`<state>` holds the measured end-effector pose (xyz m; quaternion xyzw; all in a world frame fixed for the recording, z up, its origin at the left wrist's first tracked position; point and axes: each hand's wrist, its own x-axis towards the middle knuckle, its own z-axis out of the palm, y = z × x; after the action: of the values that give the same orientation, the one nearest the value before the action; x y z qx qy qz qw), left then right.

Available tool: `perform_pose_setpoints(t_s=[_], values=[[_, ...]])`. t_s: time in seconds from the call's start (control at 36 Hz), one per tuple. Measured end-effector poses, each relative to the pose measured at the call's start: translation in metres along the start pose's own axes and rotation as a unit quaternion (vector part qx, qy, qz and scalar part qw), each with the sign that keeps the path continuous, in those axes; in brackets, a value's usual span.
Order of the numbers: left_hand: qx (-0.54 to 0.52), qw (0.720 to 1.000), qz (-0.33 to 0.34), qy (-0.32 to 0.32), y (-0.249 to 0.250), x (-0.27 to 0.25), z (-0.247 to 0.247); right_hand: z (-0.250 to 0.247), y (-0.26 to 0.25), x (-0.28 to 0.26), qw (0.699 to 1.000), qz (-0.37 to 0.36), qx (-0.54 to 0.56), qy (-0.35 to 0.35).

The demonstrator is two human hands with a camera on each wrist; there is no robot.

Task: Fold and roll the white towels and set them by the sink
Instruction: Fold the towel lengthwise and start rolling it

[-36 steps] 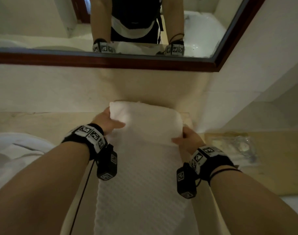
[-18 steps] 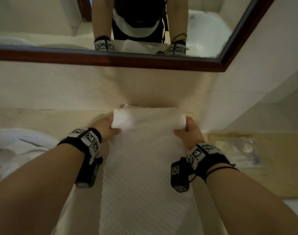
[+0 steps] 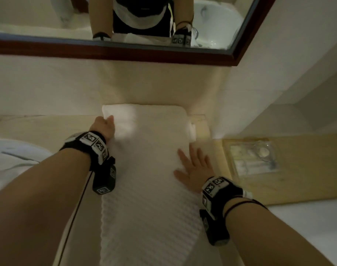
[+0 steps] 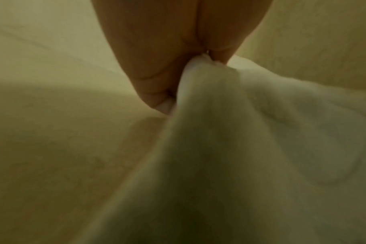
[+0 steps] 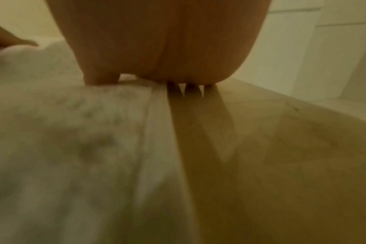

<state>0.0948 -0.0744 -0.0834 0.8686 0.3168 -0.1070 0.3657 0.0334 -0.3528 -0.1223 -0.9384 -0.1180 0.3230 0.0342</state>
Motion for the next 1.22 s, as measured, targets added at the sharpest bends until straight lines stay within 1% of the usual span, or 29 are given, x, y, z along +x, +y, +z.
perform_pose_setpoints(t_s=[0.06,0.11,0.14,0.19,0.22,0.25,0.28,0.31,0.33,0.39,0.44,0.56,0.64,0.69,0.72,0.75,0.81,0.89,0.94,0.97,1.06,1.11,1.17,1.22], values=[[-0.024,0.999,0.008,0.027,0.000,-0.003,0.002,-0.003,-0.003,-0.001,1.000,0.008,-0.009,-0.010],[-0.017,0.997,0.017,0.072,-0.001,-0.011,0.003,-0.009,-0.008,-0.002,0.999,0.024,-0.022,0.007],[0.016,0.996,0.025,0.086,-0.001,-0.017,0.003,-0.013,-0.012,-0.003,0.999,0.031,-0.028,0.031],[0.121,0.987,0.061,0.083,0.001,-0.029,0.004,-0.021,-0.021,-0.007,0.994,0.015,-0.039,0.100],[0.186,0.976,0.089,0.073,0.004,-0.036,0.007,-0.025,-0.026,-0.009,0.991,-0.011,-0.038,0.125],[0.249,0.959,0.122,0.062,0.006,-0.042,0.012,-0.028,-0.032,-0.009,0.990,-0.041,-0.033,0.131],[0.300,0.940,0.154,0.047,0.009,-0.048,0.017,-0.029,-0.039,-0.008,0.990,-0.066,-0.030,0.117],[0.336,0.924,0.179,0.027,0.012,-0.053,0.024,-0.029,-0.044,-0.006,0.992,-0.081,-0.029,0.088],[0.359,0.913,0.194,-0.001,0.012,-0.057,0.031,-0.028,-0.048,-0.004,0.995,-0.081,-0.029,0.052],[0.386,0.901,0.187,-0.066,0.005,-0.062,0.041,-0.025,-0.049,0.000,0.998,-0.056,-0.026,-0.005],[0.403,0.893,0.176,-0.101,-0.005,-0.059,0.048,-0.021,-0.048,0.002,0.999,-0.037,-0.018,-0.028],[0.424,0.881,0.180,-0.108,-0.010,-0.054,0.053,-0.014,-0.042,-0.002,0.999,-0.026,0.006,-0.039],[0.420,0.882,0.181,-0.110,-0.007,-0.055,0.053,-0.016,-0.034,-0.008,0.999,-0.031,0.043,-0.003],[0.414,0.885,0.184,-0.109,-0.008,-0.059,0.050,-0.021,-0.027,-0.013,0.995,-0.002,0.099,0.026],[0.411,0.886,0.188,-0.104,-0.009,-0.062,0.049,-0.021,-0.022,-0.016,0.994,0.018,0.106,0.025],[0.411,0.886,0.194,-0.096,-0.012,-0.065,0.047,-0.020,-0.018,-0.020,0.996,0.031,0.085,0.009],[0.411,0.884,0.204,-0.086,-0.021,-0.075,0.045,-0.011,-0.012,-0.030,0.999,0.035,0.005,-0.024],[0.414,0.884,0.196,-0.090,-0.035,-0.093,0.045,0.007,-0.005,-0.044,0.998,0.024,-0.051,-0.025],[0.424,0.880,0.183,-0.111,-0.042,-0.107,0.047,0.014,-0.004,-0.055,0.997,0.014,-0.076,-0.023],[0.429,0.877,0.175,-0.124,-0.044,-0.115,0.048,0.016,-0.004,-0.061,0.996,-0.001,-0.090,-0.022],[0.434,0.872,0.171,-0.148,-0.052,-0.143,0.051,0.024,-0.008,-0.081,0.989,-0.079,-0.124,-0.019],[0.433,0.869,0.175,-0.165,-0.056,-0.165,0.053,0.035,-0.013,-0.097,0.981,-0.124,-0.146,-0.033],[0.431,0.865,0.176,-0.187,-0.064,-0.190,0.056,0.050,-0.016,-0.116,0.973,-0.149,-0.168,-0.061],[0.430,0.860,0.172,-0.212,-0.078,-0.215,0.061,0.067,-0.016,-0.133,0.971,-0.152,-0.173,-0.066]])
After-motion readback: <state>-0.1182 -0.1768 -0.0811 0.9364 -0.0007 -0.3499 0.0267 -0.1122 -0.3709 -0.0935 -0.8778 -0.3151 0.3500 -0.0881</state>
